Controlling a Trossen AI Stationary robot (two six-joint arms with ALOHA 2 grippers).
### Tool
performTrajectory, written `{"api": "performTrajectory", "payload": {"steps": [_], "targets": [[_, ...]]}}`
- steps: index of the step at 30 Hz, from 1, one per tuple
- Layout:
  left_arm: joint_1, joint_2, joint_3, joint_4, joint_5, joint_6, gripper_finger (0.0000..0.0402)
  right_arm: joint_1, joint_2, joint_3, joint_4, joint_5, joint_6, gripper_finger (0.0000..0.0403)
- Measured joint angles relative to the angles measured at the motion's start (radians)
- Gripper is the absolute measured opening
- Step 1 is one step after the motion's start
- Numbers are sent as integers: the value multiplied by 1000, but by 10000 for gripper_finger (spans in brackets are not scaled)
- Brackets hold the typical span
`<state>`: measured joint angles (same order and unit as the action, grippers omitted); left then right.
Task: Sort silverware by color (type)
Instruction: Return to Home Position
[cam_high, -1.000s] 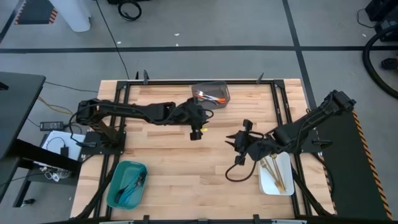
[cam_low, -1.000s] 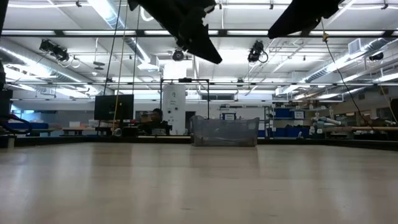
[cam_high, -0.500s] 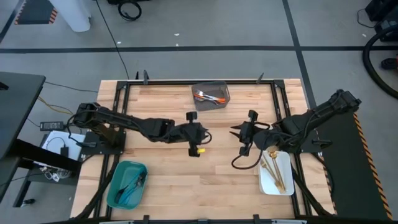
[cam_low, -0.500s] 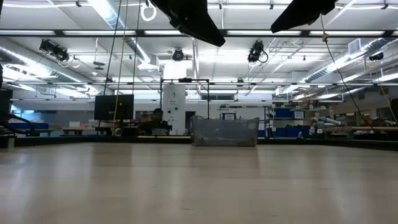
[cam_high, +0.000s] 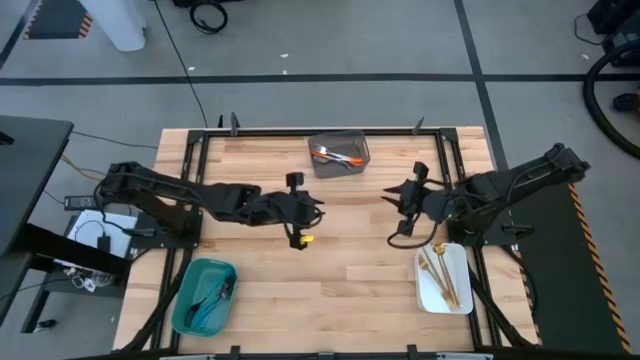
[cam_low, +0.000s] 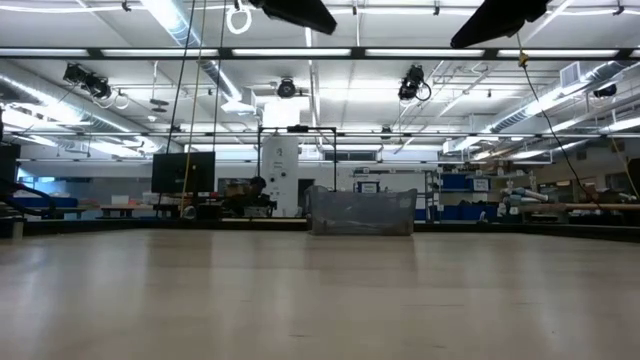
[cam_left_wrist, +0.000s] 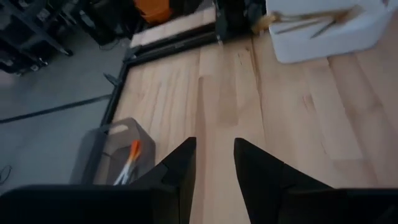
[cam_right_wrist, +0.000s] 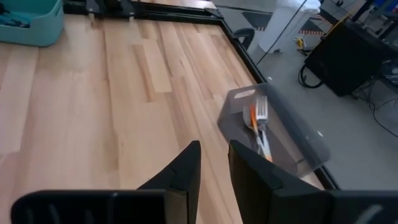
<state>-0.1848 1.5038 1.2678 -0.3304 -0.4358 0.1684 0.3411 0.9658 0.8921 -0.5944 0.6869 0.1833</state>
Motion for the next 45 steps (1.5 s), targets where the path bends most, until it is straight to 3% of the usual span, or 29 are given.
{"api": "performTrajectory", "payload": {"steps": [16, 25, 33, 39, 42, 45], "targets": [[34, -285, 0, -67, 13, 8, 116, -91, -247, 0, -24, -69, -79, 90], [83, -399, 0, -62, 20, 28, 116, -147, -386, 0, 104, -164, -131, 90], [127, -480, 0, -41, 170, 21, 116, -168, -468, 61, 79, -242, -127, 90], [158, -525, 0, -45, 393, 23, 116, -168, -489, 114, 15, -252, -127, 90], [182, -537, 0, -49, 497, 23, 116, -168, -492, 137, 4, -332, -127, 90], [200, -539, 0, -53, 519, 23, 116, -168, -494, 167, 8, -406, -126, 90]]}}
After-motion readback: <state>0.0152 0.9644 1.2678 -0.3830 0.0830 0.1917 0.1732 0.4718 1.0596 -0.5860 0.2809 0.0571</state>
